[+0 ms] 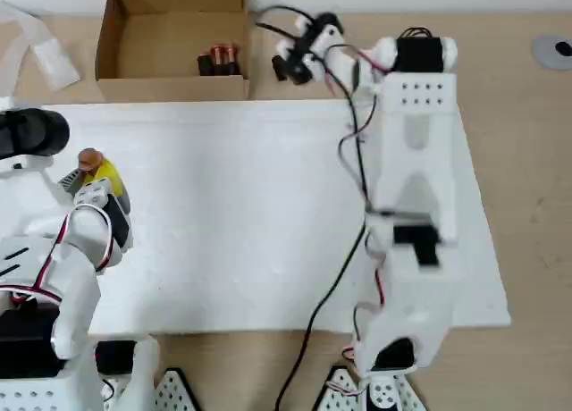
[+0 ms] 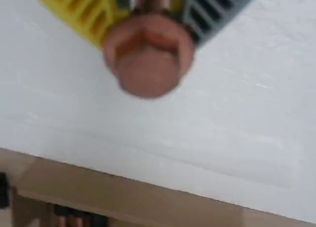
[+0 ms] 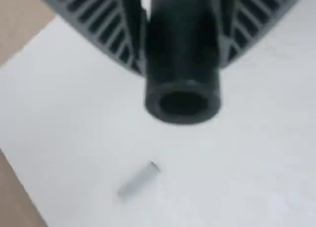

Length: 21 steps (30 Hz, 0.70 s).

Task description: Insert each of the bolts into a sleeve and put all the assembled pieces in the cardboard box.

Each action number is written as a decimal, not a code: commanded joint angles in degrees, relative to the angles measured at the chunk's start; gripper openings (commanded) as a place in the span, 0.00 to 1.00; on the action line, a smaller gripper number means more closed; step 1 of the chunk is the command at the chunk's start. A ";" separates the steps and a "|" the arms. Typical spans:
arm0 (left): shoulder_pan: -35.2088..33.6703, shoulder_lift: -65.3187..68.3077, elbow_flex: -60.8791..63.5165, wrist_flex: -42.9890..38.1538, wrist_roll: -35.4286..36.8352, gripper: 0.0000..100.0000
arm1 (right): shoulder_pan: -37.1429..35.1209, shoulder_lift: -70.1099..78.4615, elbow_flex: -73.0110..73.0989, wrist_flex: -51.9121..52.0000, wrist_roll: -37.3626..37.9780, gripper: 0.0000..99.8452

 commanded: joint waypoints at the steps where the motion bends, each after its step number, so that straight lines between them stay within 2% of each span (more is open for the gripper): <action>1: 2.02 -0.57 -2.99 -2.29 -0.09 0.01 | -6.99 -22.37 10.42 1.23 -13.36 0.01; 5: 1.85 -0.57 -1.58 -8.79 0.18 0.01 | -13.49 -40.22 23.34 -0.44 -26.29 0.01; 8: 1.85 -0.57 -0.26 -12.22 4.92 0.01 | -16.48 -51.74 34.24 -5.63 -32.53 0.01; 12: 2.20 -0.57 0.97 -16.79 12.57 0.01 | -17.19 -65.01 52.88 -18.46 -34.37 0.01; 15: 2.29 -0.57 2.29 -20.84 15.47 0.01 | -18.59 -74.07 68.00 -29.19 -34.37 0.01; 18: 2.99 -0.22 4.04 -26.37 15.56 0.01 | -23.78 -82.33 82.68 -39.30 -34.46 0.01; 21: 7.21 -0.13 7.03 -31.91 15.38 0.01 | -30.64 -89.54 95.16 -49.14 -34.55 0.01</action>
